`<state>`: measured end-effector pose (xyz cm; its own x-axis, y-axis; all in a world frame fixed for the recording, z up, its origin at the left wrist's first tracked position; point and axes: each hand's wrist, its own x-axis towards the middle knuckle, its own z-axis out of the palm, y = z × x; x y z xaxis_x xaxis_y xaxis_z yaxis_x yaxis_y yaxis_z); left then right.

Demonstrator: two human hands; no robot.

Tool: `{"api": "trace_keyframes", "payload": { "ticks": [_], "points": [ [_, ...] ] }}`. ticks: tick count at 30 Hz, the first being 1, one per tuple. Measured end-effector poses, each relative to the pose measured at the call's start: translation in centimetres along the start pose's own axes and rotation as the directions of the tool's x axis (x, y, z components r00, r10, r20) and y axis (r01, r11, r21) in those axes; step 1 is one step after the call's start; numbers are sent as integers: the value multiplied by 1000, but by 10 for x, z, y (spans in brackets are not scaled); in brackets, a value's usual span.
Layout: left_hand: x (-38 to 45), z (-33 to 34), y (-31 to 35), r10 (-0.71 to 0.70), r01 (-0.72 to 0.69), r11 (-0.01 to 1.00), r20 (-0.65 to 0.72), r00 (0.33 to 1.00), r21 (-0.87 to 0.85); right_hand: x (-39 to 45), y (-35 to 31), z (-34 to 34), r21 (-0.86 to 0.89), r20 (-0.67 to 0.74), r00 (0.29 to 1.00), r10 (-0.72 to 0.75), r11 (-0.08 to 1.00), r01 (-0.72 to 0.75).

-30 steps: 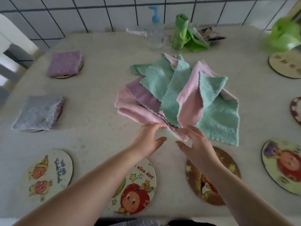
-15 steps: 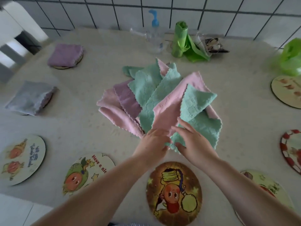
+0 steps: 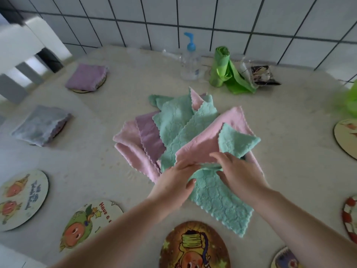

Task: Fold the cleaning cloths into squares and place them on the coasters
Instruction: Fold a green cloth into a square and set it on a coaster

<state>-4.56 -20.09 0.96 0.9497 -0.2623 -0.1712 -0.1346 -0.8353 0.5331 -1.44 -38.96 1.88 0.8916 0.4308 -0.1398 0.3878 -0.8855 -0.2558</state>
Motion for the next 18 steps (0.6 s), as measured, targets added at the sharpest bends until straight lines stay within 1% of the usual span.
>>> {"api": "trace_keyframes", "payload": {
  "ticks": [3,6,8,12,15,18],
  "points": [
    [6,-9,2,55,-57,998,-92,994,-19,-1,17,-5,-20,-40,999,21,1000,-22],
    [7,-23,1,151,-157,988,-202,968,-11,-9,23,-21,-34,-45,993,106,994,-108],
    [5,-35,-3,190,-204,979,-262,946,-27,-17,24,-32,-41,-68,985,158,986,-161],
    [-3,-63,-17,217,-259,963,-362,906,-71,-29,19,-54,-60,-118,968,220,972,-228],
    [-14,-84,-29,219,-286,953,-433,875,-96,-33,2,-71,-42,-206,957,204,975,-217],
    [-27,-105,-38,170,-279,948,-495,852,-155,-31,-21,-84,-8,-286,943,170,984,-179]
  ]
}}
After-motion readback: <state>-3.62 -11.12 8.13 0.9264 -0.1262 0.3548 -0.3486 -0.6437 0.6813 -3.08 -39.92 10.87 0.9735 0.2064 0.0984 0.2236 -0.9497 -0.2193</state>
